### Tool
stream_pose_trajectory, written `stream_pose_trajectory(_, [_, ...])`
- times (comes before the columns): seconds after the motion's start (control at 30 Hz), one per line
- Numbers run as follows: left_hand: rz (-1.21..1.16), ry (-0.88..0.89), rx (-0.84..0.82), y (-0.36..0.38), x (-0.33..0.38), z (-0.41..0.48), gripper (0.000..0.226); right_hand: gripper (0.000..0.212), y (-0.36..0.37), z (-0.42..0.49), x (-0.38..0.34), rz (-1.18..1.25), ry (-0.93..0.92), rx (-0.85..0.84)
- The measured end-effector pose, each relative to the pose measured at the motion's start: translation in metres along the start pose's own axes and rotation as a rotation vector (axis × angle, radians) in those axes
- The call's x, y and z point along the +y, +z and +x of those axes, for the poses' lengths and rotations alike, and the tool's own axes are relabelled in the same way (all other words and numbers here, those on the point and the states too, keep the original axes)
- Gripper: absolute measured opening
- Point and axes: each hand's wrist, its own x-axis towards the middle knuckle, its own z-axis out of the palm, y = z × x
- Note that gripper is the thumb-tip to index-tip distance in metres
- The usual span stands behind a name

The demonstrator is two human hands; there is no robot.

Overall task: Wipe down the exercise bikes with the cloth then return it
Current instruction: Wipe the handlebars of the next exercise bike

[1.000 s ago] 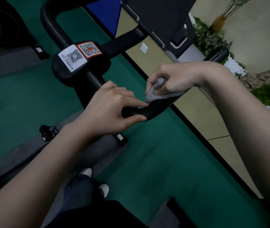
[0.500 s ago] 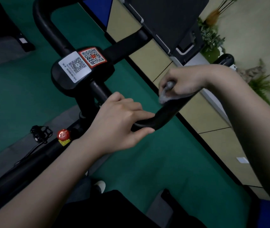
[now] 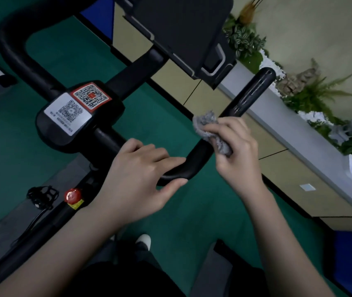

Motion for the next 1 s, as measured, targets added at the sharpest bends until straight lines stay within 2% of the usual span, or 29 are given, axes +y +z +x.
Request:
stream_pose_trajectory(0.1, [0.020, 0.010, -0.031, -0.004, 0.002, 0.002, 0.046, 0.044, 0.008, -0.002, 0.011, -0.006, 0.062, 0.162])
stream_pose_trajectory(0.23, [0.055, -0.042, -0.049, -0.007, 0.009, 0.009, 0.055, 0.038, 0.023, -0.004, 0.013, 0.102, 0.173, 0.381])
stream_pose_trajectory(0.37, [0.077, -0.107, -0.042, -0.004, 0.021, 0.025, 0.056, 0.037, 0.030, -0.016, 0.018, 0.135, 0.160, 0.427])
stream_pose_trajectory(0.57, [-0.020, -0.222, -0.007, 0.010, 0.041, 0.052, 0.053, 0.026, 0.041, -0.008, 0.017, 0.317, 0.403, 0.613])
stream_pose_trajectory(0.67, [-0.064, -0.260, -0.021, 0.019, 0.045, 0.056, 0.056, 0.025, 0.050, -0.024, 0.006, 0.383, 0.422, 0.634])
stream_pose_trajectory(0.87, [-0.116, -0.294, 0.027, 0.026, 0.045, 0.057, 0.045, 0.025, 0.045, -0.005, 0.023, 0.415, 0.462, 0.668])
stream_pose_trajectory(1.0, [-0.111, -0.312, 0.069, 0.028, 0.046, 0.059, 0.041, 0.028, 0.054, -0.019, -0.001, 0.615, 0.570, 0.717])
